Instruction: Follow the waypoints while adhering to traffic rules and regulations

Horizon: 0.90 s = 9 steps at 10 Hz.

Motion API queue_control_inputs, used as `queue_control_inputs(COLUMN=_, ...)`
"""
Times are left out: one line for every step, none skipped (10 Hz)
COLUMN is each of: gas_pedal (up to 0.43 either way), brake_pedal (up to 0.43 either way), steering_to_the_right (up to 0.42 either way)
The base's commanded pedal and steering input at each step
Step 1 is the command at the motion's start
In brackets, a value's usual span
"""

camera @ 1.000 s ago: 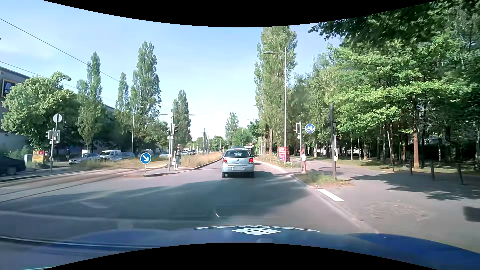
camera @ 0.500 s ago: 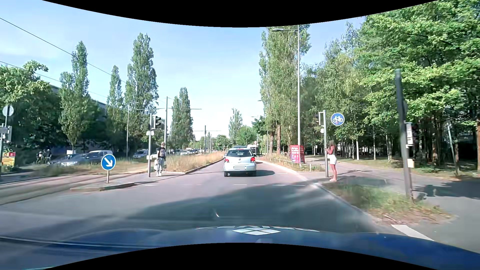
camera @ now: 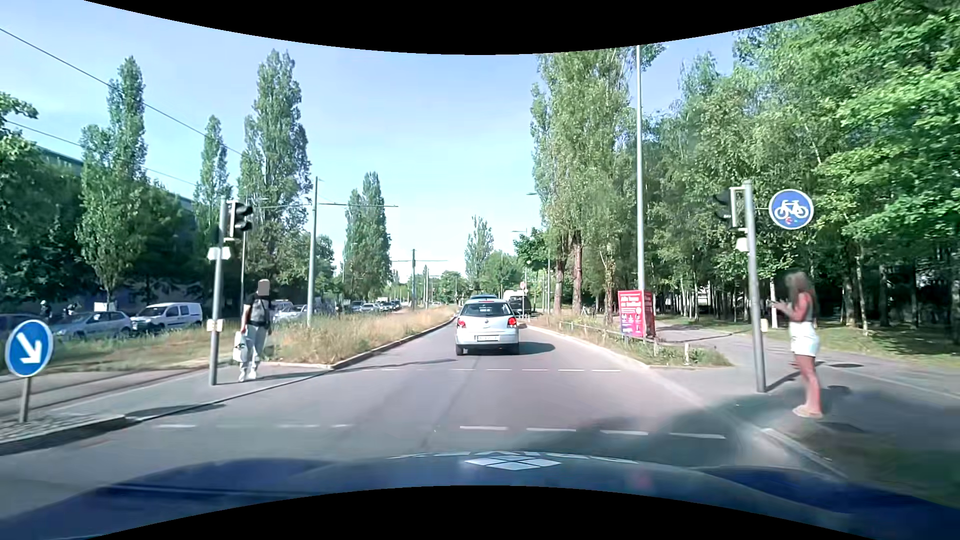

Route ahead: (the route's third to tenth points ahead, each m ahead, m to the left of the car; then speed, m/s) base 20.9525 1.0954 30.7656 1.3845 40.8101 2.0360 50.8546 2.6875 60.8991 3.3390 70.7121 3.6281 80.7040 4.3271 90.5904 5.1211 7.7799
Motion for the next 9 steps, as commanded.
queue_control_inputs(gas_pedal=0.157, brake_pedal=0.0, steering_to_the_right=-0.023)
queue_control_inputs(gas_pedal=0.157, brake_pedal=0.0, steering_to_the_right=-0.023)
queue_control_inputs(gas_pedal=0.157, brake_pedal=0.0, steering_to_the_right=-0.021)
queue_control_inputs(gas_pedal=0.169, brake_pedal=0.0, steering_to_the_right=-0.019)
queue_control_inputs(gas_pedal=0.177, brake_pedal=0.0, steering_to_the_right=-0.017)
queue_control_inputs(gas_pedal=0.189, brake_pedal=0.0, steering_to_the_right=-0.014)
queue_control_inputs(gas_pedal=0.189, brake_pedal=0.0, steering_to_the_right=-0.012)
queue_control_inputs(gas_pedal=0.189, brake_pedal=0.0, steering_to_the_right=-0.012)
queue_control_inputs(gas_pedal=0.189, brake_pedal=0.0, steering_to_the_right=-0.012)
